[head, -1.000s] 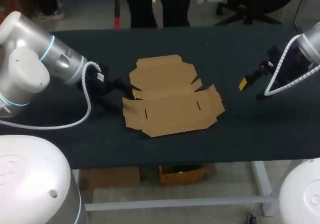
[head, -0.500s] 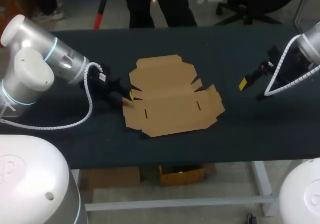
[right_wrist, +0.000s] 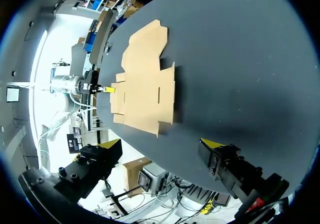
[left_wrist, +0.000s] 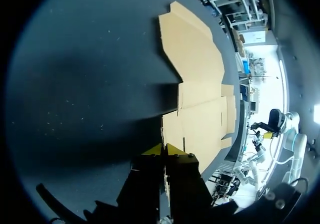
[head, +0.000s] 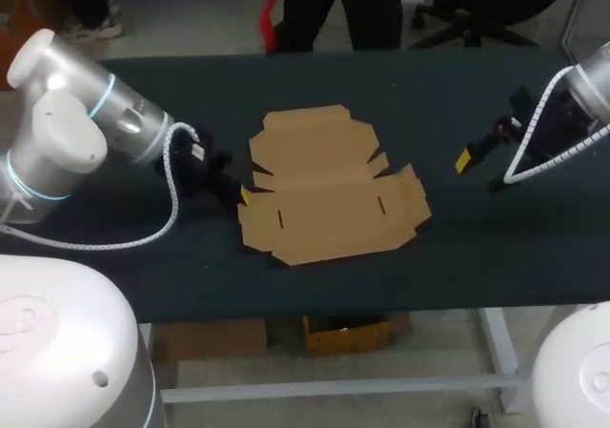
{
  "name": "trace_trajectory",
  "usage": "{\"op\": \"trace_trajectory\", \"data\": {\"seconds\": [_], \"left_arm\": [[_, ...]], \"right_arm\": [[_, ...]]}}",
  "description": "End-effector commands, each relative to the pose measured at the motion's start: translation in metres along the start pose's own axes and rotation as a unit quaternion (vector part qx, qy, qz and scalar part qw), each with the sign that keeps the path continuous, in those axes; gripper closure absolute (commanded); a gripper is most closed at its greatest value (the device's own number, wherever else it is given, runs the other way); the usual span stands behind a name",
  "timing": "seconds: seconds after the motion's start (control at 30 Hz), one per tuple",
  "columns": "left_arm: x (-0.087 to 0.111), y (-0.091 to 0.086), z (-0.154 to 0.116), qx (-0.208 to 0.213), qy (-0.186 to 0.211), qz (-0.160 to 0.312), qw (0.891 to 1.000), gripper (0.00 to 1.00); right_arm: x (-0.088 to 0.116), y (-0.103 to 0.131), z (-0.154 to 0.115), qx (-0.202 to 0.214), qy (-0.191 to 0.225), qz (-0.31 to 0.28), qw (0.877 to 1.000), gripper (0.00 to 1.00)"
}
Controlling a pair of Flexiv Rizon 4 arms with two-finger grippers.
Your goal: Assemble the packaging by folding the flat box into shape, placing the metal phone stand inside, and closing the box properly
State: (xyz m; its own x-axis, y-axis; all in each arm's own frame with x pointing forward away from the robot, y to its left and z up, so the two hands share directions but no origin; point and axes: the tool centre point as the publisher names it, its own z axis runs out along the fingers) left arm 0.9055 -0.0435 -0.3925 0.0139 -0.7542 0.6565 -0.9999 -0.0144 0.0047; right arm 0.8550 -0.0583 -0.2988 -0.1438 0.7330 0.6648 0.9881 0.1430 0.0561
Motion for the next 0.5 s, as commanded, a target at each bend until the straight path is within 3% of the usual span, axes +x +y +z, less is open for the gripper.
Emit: {"op": "trace_trajectory", "data": {"seconds": [0.03,0.5], "left_arm": [[0.0010,-0.0041,0.0040,-0.006,-0.004,-0.001,1.000,1.00],[0.0099,-0.0057,-0.0031,-0.057,-0.005,0.023,0.998,1.00]], "right_arm": [[0.0002,-0.0001,-0.0012,0.002,0.001,0.000,1.000,0.00],[0.0002,-0.0001,-0.0012,0.002,0.001,0.000,1.000,0.00]]}}
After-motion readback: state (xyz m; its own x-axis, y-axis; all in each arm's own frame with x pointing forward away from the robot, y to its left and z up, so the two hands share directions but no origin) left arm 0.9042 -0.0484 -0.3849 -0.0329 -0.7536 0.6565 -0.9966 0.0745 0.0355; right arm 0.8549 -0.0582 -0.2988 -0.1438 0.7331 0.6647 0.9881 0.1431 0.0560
